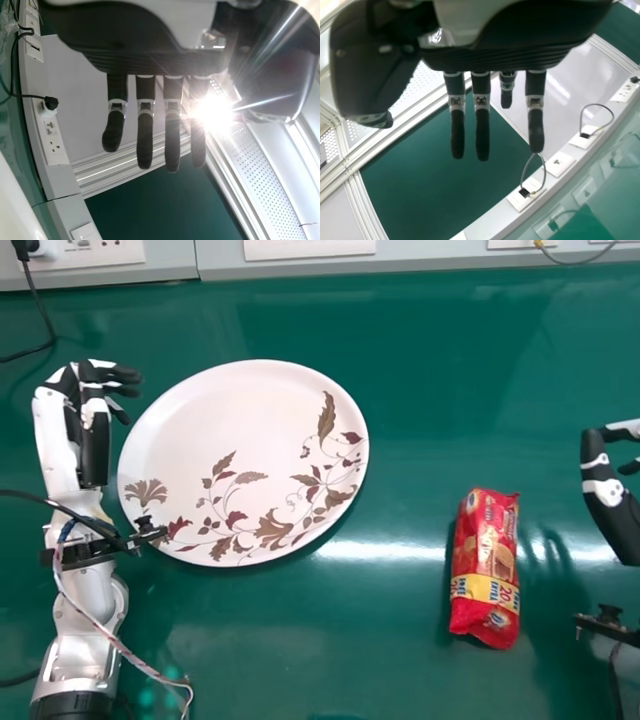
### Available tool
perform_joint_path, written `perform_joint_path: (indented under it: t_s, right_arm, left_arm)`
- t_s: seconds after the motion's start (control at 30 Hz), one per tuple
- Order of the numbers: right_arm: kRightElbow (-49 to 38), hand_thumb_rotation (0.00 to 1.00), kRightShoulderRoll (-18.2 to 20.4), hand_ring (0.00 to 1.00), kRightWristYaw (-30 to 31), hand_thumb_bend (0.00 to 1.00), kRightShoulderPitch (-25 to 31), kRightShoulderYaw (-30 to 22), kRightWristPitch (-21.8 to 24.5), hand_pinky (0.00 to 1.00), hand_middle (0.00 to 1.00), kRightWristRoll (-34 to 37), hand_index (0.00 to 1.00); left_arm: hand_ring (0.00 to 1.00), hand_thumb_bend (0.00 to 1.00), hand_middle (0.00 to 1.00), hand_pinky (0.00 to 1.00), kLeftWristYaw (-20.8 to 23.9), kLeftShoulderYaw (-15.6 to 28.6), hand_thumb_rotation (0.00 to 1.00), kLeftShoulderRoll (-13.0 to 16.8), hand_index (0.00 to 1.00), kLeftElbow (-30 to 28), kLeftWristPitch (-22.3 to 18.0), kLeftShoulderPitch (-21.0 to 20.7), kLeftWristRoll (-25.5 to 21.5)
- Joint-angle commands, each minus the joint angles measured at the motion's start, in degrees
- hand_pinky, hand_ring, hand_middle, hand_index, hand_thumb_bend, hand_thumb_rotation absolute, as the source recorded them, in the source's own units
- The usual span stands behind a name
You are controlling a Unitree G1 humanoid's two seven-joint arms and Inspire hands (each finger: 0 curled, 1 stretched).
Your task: Pick up biscuit and place it in the plate
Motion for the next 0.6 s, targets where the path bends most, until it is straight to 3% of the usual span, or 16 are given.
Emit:
perform_joint_path:
  t_s: [0.0, 0.03, 0.2, 0.4, 0.57]
  right_arm:
    - [-2.05, 0.00, 1.70, 0.49, -0.03, 0.74, 1.68, -0.46, 0.13, 0.41, 0.55, 0.07, 0.54]
    - [-2.99, 0.00, 2.65, 0.50, -0.12, 0.74, 2.40, -0.21, 0.47, 0.42, 0.55, -0.28, 0.54]
    - [-6.91, 0.00, 5.40, 0.49, 0.73, 0.79, 4.75, 0.77, 1.01, 0.43, 0.52, -1.35, 0.54]
    - [-5.46, 0.05, 3.27, 0.49, 2.96, 0.82, 5.26, -0.04, -0.28, 0.44, 0.54, -1.18, 0.56]
    - [-7.87, 0.07, 3.88, 0.52, 6.36, 0.82, 5.45, 1.44, 1.72, 0.45, 0.56, -1.85, 0.57]
  left_arm:
    - [0.40, 0.42, 0.45, 0.20, -0.15, -2.74, 0.96, -3.73, 0.45, 6.99, -1.31, 3.02, -0.78]
    - [0.40, 0.45, 0.44, 0.19, -0.30, -2.76, 0.96, -3.33, 0.45, 7.47, -1.31, 2.78, -0.78]
    - [0.39, 0.41, 0.44, 0.18, -0.96, -2.62, 0.97, -2.92, 0.44, 9.16, -1.90, 2.07, -1.79]
    - [0.40, 0.44, 0.45, 0.22, -2.65, -2.34, 0.92, -3.01, 0.46, 13.04, -5.25, 0.26, -4.75]
    - [0.40, 0.52, 0.45, 0.21, -2.40, -2.08, 0.95, -2.80, 0.46, 13.16, -4.69, -0.41, -4.53]
